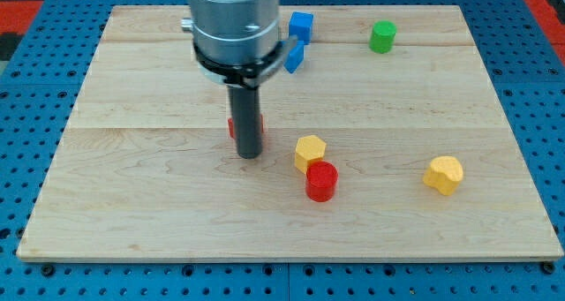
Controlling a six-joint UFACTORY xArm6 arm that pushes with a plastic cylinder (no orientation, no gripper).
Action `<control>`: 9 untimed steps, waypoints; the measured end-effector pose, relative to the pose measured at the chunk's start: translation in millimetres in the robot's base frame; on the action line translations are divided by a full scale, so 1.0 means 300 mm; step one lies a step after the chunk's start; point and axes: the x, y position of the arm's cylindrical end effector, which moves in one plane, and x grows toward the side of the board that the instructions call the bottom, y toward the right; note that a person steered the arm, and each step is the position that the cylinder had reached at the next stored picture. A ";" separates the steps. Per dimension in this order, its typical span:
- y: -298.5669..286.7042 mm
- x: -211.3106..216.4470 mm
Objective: Move red star below the blue triangle
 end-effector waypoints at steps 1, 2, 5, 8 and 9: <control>-0.131 -0.082; -0.182 -0.116; -0.018 -0.086; 0.106 -0.191; 0.132 -0.240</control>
